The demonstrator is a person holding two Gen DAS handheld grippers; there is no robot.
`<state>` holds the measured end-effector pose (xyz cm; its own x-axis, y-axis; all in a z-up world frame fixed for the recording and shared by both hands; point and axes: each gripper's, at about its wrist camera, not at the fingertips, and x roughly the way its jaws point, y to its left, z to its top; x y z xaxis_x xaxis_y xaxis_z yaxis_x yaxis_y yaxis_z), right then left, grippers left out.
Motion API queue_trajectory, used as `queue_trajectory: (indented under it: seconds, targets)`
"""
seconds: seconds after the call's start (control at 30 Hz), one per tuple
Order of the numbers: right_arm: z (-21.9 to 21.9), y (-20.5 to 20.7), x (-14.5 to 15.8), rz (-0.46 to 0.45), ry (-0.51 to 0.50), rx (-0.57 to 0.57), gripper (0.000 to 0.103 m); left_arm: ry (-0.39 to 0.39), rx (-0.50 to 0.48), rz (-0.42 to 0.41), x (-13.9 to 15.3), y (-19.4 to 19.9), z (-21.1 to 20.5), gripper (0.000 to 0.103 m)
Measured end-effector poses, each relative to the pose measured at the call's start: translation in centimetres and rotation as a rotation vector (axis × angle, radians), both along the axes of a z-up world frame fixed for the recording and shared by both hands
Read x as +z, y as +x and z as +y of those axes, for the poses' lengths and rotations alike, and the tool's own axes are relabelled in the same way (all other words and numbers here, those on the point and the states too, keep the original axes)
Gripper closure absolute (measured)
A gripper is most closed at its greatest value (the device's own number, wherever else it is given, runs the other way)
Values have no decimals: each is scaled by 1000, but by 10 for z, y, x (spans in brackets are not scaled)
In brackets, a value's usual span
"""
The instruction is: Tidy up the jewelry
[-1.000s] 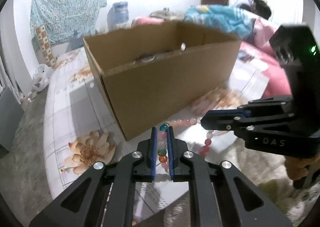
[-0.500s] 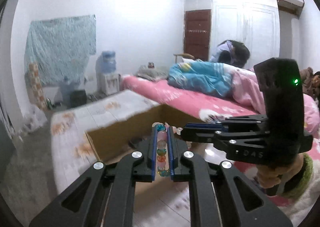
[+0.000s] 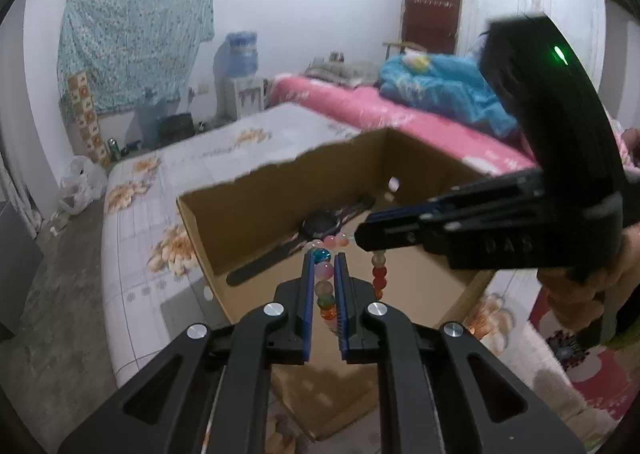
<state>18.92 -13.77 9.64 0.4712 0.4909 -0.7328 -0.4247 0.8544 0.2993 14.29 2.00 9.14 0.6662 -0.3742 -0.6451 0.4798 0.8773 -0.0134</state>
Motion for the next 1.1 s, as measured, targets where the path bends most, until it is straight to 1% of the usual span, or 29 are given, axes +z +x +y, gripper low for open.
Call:
queue_trajectory:
  seconds: [0.07, 0.13, 0.17, 0.23, 0.33, 0.43, 0.6, 0.67, 0.73, 0.77, 0.8, 0.87, 0.9, 0.97, 1.0, 1.03, 1.1]
  targets:
    - [5, 16, -9, 55, -16, 5, 95, 50, 22, 2, -6, 8, -3, 93]
    - [6, 27, -13, 103, -11, 3, 91, 89, 38, 0, -13, 14, -5, 91]
    - [6, 30, -13, 113, -11, -3, 91, 96, 47, 5, -15, 17, -4, 87]
    - [2, 34, -16, 122, 2, -13, 90, 96, 63, 10, -16, 21, -3, 84]
    - [-7, 29, -12, 114, 40, -29, 90, 79, 79, 6, -16, 19, 3, 84]
    - [-19, 23, -7, 94, 66, -51, 90, 70, 94, -16, -10, 14, 8, 84]
    - [-43, 3, 12, 34, 106, -87, 90, 41, 95, -71, 11, -6, 14, 84]
    - [-54, -13, 27, -18, 118, -97, 87, 14, 77, -97, 20, -20, 16, 84]
    - [-69, -34, 41, -80, 138, -114, 79, -9, 59, -112, 27, -34, 17, 84]
    - [-75, -44, 46, -104, 147, -122, 78, -22, 47, -117, 30, -42, 17, 84]
    - [-80, -51, 50, -122, 156, -128, 77, -34, 38, -122, 31, -51, 18, 82]
    - [-96, -73, 55, -162, 187, -147, 73, -48, 35, -126, 31, -63, 20, 76]
    - [-102, -82, 55, -171, 199, -154, 67, -65, 28, -124, 29, -70, 21, 75]
    - [-111, -105, 49, -187, 205, -176, 62, -104, 22, -104, 23, -82, 23, 68]
    - [-113, -112, 45, -190, 203, -183, 57, -117, 13, -95, 20, -87, 23, 67]
    - [-115, -123, 38, -188, 201, -193, 53, -124, -1, -86, 14, -96, 22, 64]
    - [-119, -141, 19, -167, 185, -232, 48, -107, -24, -73, 3, -107, 15, 57]
